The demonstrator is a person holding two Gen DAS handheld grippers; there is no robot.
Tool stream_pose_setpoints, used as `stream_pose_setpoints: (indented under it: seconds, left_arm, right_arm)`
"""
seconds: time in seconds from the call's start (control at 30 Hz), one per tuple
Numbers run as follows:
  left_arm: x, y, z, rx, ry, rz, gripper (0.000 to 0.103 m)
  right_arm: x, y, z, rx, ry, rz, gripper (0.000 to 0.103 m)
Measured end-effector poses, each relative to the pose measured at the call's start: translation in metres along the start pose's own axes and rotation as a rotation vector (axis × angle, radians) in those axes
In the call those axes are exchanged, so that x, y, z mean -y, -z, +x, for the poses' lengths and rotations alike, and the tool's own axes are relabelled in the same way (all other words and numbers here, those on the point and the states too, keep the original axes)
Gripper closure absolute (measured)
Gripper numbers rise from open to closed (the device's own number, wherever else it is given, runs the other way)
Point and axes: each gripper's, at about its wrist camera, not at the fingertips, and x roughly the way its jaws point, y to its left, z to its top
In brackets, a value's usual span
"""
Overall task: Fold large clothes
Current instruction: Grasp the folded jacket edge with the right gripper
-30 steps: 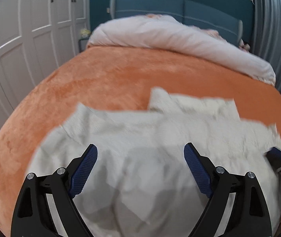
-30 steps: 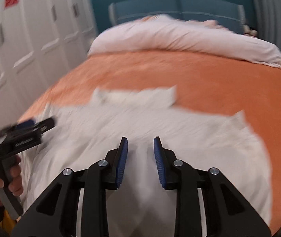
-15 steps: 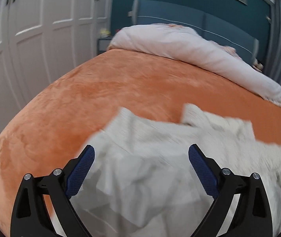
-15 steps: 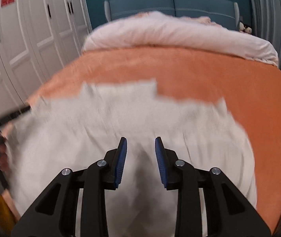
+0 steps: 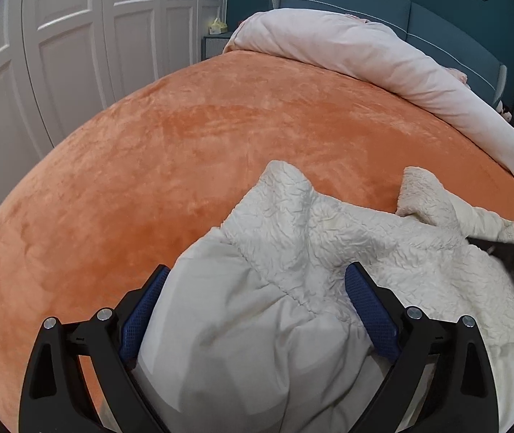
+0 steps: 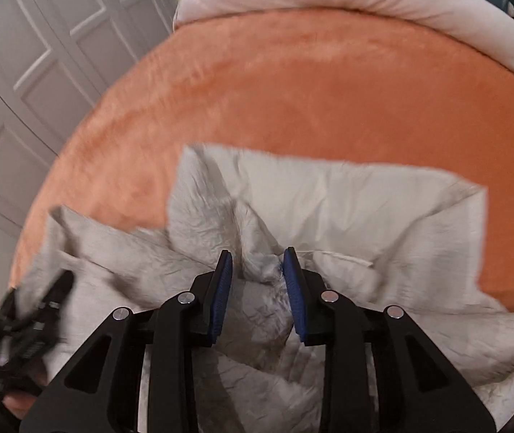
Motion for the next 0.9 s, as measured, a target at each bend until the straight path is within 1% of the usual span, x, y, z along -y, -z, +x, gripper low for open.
stream_pose_setpoints:
  seconds: [0.03,0.07,0.1,0.17,0.2,0.27,0.33,0.4,0.43,0.47,0.53,0.6,0.63,0.67,0.7,0.73,0.8,0.87,0.9]
  left_arm:
    - [-0.001,0.001,0.002,-0.003,0.006,-0.007,0.006]
    - [-0.002,0.001,0.002,-0.005,0.009,-0.011,0.006]
    - [-0.003,0.001,0.004,-0.006,0.013,-0.016,0.006]
    - [-0.003,0.003,0.006,-0.006,0.018,-0.021,0.005]
    - [-0.003,0.003,0.007,-0.006,0.018,-0.021,0.005]
    - [-0.002,0.004,0.008,-0.007,0.017,-0.020,0.005]
    - [-0.002,0.004,0.009,-0.007,0.017,-0.021,0.005]
    - [-0.002,0.004,0.011,-0.007,0.012,-0.020,0.005]
    - [-0.001,0.004,0.011,-0.008,0.009,-0.018,0.005]
    - [-0.001,0.004,0.012,-0.009,0.007,-0.016,0.005]
    - [0.000,0.006,0.013,-0.008,0.000,-0.011,0.005]
    - [0.000,0.006,0.014,-0.006,-0.003,-0.009,0.005]
    - [0.000,0.006,0.015,-0.006,-0.003,-0.009,0.005]
    - [0.001,0.006,0.015,-0.007,-0.004,-0.009,0.005]
    - [0.001,0.006,0.015,-0.007,-0.006,-0.008,0.005]
    - [0.001,0.006,0.015,-0.008,-0.008,-0.006,0.005]
    - [0.002,0.007,0.015,-0.008,-0.010,-0.003,0.005]
    - [0.002,0.007,0.015,-0.008,-0.011,-0.003,0.005]
    - [0.003,0.007,0.015,-0.009,-0.011,-0.004,0.005]
  right_arm:
    - [0.001,0.001,0.001,0.014,0.007,0.003,0.096]
    - [0.003,0.001,-0.003,0.034,0.011,0.011,0.099]
    - [0.008,0.002,-0.011,0.075,-0.003,0.039,0.101]
    - [0.017,0.003,-0.029,0.161,-0.020,0.079,0.102]
    - [0.021,0.004,-0.032,0.178,-0.027,0.093,0.102]
    - [0.025,0.007,-0.021,0.151,-0.023,0.098,0.102]
    - [0.035,0.008,-0.006,0.110,-0.044,0.138,0.102]
    - [0.037,0.007,0.002,0.088,-0.056,0.159,0.102]
    - [0.036,0.006,0.002,0.089,-0.050,0.157,0.102]
    - [0.034,0.006,0.000,0.098,-0.039,0.149,0.100]
    - [0.025,0.007,-0.017,0.166,-0.007,0.128,0.099]
    - [0.013,0.009,-0.037,0.259,0.017,0.091,0.099]
    - [0.007,0.011,-0.045,0.291,0.017,0.071,0.099]
    - [0.003,0.012,-0.050,0.302,0.003,0.054,0.099]
    - [-0.003,0.013,-0.052,0.290,-0.016,0.032,0.099]
    - [-0.007,0.014,-0.048,0.270,-0.018,0.013,0.099]
    - [-0.012,0.016,-0.031,0.205,0.002,-0.014,0.099]
    - [-0.003,0.017,-0.013,0.138,-0.005,0.031,0.103]
    - [0.006,0.018,-0.007,0.119,-0.038,0.068,0.103]
